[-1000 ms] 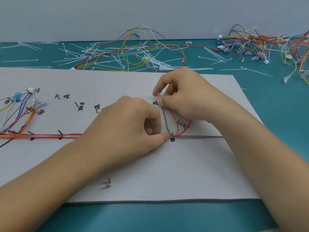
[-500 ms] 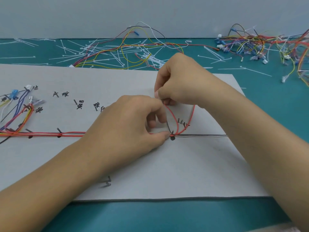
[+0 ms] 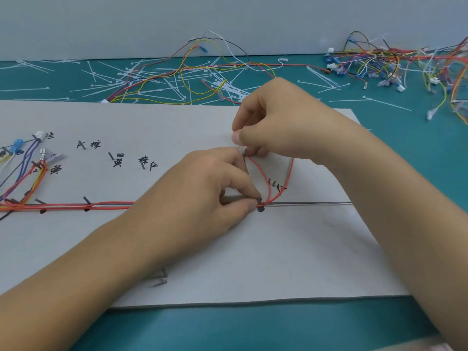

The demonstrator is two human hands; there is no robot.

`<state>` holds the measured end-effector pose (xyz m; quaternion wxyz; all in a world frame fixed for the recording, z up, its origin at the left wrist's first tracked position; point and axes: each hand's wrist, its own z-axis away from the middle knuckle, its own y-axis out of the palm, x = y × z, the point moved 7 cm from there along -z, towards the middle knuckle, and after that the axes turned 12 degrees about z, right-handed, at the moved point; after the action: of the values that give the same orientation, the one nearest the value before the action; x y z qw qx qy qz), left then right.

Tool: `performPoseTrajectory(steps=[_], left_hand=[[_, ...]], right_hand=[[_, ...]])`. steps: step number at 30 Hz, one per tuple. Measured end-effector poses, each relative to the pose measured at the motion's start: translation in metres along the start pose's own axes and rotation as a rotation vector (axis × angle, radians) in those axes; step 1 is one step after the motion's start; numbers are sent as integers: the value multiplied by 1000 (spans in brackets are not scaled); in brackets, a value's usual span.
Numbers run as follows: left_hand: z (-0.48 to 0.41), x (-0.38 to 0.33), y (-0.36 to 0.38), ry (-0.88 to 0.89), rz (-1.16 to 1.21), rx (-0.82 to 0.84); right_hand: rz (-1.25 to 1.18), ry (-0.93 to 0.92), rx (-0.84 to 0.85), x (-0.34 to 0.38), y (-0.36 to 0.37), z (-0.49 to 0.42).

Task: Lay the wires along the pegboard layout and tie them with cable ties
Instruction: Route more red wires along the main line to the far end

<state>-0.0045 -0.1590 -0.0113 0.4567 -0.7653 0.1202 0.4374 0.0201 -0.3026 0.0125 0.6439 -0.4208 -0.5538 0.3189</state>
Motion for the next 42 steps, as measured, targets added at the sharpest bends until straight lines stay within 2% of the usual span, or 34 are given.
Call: performPoseTrajectory(steps=[3,5,10,19,25,38,42], left_hand=[[0,-1,0,13,2,-1],[1,-4,0,29,-22,-2],[2,-7,-1,33,-15,-21],[4,-12,-5,12,-45,-73],[5,-12,-5,35,-53,-63],[2,-9,-1,70,-39,-20],[2,-10,-2,93,-64,-27]], right_hand=[[145,-41,-91,5,-20,20],[190,-45,-63,5,-23,41],[310,113,-67,-16,-4,98],[89,58,-273,-12,19,131],[182,77,-203,-17,16,121],[41,129,-105,-27,17,109],[60,113,-120,-17,18,102]])
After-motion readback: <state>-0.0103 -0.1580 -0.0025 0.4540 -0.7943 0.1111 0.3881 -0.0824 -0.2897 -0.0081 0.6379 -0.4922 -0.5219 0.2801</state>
